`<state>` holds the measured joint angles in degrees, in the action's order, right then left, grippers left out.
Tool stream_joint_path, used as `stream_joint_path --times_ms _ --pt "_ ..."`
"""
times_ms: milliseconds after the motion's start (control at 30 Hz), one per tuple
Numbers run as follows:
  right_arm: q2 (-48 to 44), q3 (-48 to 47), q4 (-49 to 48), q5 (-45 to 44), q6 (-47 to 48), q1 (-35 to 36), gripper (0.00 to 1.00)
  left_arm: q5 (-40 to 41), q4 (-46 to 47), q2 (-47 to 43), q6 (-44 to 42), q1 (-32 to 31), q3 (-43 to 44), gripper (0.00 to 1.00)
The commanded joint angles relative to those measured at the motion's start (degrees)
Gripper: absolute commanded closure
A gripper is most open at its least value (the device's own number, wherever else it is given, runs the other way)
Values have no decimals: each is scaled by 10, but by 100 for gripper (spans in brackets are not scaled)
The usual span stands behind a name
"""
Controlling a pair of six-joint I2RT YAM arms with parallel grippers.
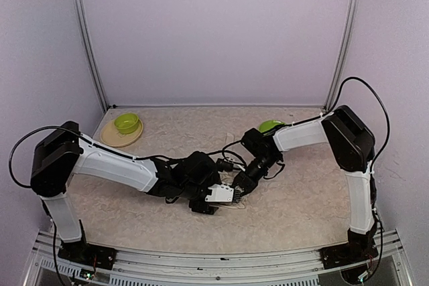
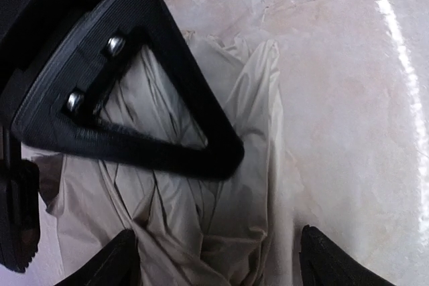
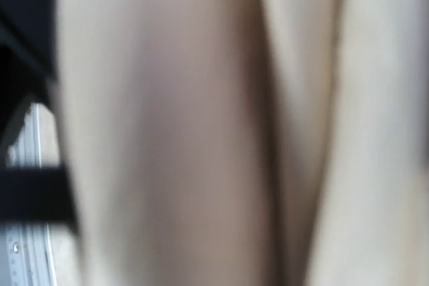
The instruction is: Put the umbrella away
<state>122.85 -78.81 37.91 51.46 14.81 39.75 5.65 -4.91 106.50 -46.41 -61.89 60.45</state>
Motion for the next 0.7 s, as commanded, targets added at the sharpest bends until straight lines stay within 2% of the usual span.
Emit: stream_joint_path --times_ms 0,67,167,267,467,567,667 --pt "31 24 58 -1 28 15 95 -51 11 -90 8 23 -55 4" --pt "30 24 50 0 21 12 95 -66 32 -124 -7 22 -77 1" --pt "29 20 44 0 11 11 95 -68 29 -126 -18 25 -86 1" --pt "31 20 41 -4 7 11 95 -64 -1 -90 -17 27 -63 1" --pt "31 18 39 -6 0 11 95 -116 -41 -15 18 33 -17 1" --pt "25 19 37 2 0 11 94 -88 -24 13 19 37 -19 1" --pt "15 18 41 8 9 11 91 -77 -66 48 18 44 7 8"
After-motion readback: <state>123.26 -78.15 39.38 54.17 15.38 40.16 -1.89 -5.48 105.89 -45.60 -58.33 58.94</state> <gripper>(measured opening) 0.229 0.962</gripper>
